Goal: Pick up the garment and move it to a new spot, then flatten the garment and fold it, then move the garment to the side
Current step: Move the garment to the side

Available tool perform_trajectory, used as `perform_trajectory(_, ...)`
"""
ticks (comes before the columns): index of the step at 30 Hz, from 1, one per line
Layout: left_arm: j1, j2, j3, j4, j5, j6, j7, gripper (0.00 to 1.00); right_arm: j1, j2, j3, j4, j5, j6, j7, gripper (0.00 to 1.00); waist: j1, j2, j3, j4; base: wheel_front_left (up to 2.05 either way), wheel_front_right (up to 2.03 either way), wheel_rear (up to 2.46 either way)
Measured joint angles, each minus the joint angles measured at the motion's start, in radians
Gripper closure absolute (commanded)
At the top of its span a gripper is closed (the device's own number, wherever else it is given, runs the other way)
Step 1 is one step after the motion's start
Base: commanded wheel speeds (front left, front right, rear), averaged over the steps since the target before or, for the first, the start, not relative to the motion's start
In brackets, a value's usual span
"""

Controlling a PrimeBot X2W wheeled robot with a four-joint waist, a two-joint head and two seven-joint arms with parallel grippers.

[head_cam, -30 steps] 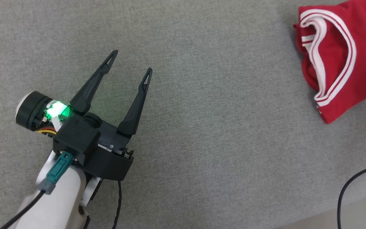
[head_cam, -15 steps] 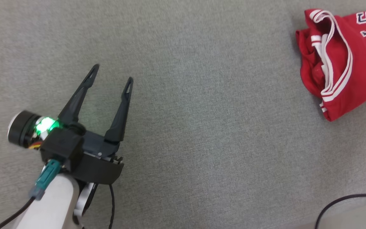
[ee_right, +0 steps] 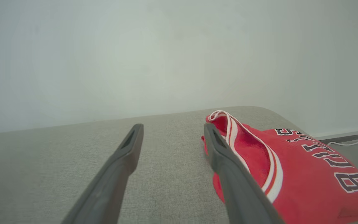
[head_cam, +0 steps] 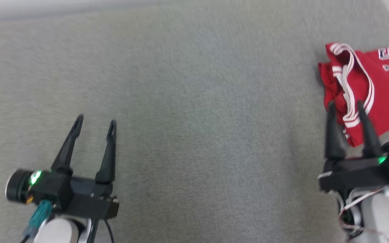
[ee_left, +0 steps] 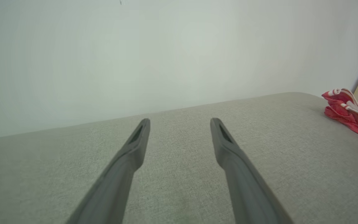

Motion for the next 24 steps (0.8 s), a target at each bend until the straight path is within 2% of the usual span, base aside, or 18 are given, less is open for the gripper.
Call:
perform_trajectory(7, 0.087, 0.004, 0.032, 0.016, -0.03, 0.015, -0.021, 0.0, 0.104, 0.038, 0.043, -0.042, -0.023, 0.0, 0.01, 0.0, -0.0001, 0.0, -0.09, 0.043, 0.0, 0.0, 0.0)
perform_trajectory(15, 0.167, -0.007, 0.038, 0.033, -0.073, 0.015, -0.031, 0.0, 0.233, 0.062, 0.002, -0.112, -0.06, 0.0, 0.074, 0.0, 0.0, -0.0001, -0.187, 0.093, 0.0, 0.0, 0.0)
perform_trajectory(24, 0.219, 0.002, 0.053, 0.05, -0.086, 0.024, -0.037, 0.0, 0.343, 0.078, 0.002, -0.189, -0.092, 0.0, 0.134, 0.0, 0.0, -0.0001, -0.279, 0.136, 0.0, 0.0, 0.0)
